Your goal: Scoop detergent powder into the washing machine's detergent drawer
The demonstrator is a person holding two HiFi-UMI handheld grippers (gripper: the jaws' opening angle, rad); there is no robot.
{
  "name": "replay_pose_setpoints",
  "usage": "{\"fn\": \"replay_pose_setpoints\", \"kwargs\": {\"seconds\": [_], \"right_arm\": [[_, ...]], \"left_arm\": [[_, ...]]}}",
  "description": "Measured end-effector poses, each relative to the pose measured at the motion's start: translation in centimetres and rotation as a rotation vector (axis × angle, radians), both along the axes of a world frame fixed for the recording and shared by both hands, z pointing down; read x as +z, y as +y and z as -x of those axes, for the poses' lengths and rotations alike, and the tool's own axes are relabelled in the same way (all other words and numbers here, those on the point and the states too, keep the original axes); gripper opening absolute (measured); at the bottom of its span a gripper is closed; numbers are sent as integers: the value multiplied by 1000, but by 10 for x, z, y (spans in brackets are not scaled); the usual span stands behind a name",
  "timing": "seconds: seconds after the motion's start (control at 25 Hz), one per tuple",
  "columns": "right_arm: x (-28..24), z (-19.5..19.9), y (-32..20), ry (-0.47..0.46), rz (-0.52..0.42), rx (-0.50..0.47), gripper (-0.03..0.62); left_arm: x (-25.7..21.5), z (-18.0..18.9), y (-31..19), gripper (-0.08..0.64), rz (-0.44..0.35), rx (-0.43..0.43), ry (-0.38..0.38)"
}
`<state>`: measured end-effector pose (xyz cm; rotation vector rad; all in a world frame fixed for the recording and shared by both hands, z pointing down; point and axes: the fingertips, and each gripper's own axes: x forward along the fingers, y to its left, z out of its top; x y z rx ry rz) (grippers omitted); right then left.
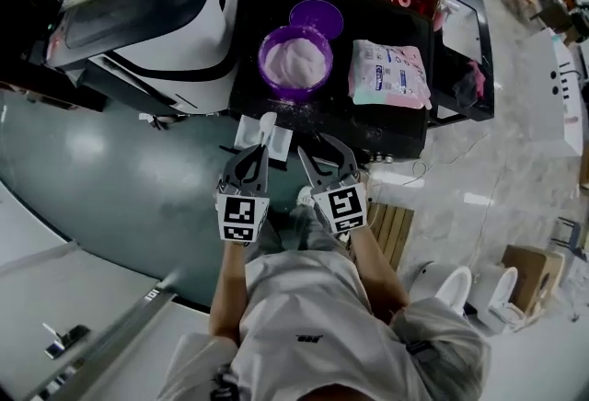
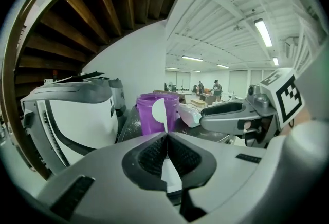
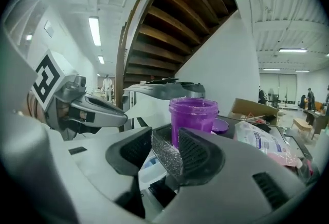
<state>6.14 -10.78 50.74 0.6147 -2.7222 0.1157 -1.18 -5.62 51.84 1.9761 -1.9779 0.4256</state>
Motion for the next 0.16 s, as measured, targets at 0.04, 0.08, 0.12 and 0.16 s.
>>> {"fn": "replay_pose_setpoints", "kwargs": {"seconds": [0.04,0.08,0.12,0.16], "right_arm": [[-1,-1,-1,-3,-1,-10,163],[-3,-3,-1,-5,-4,-18,163],[-4,-4,-2,-6,-6,-26,163],[-5,-5,-2,-7,-9,-34,163]], "left_arm": [[-3,-3,-1,15,-8,-11,-1],[-5,-5,-1,15,-15,-21,0],[-7,-7,-1,15,-22,-29,0],[-10,-10,-1,15,-28,-37,1]]}}
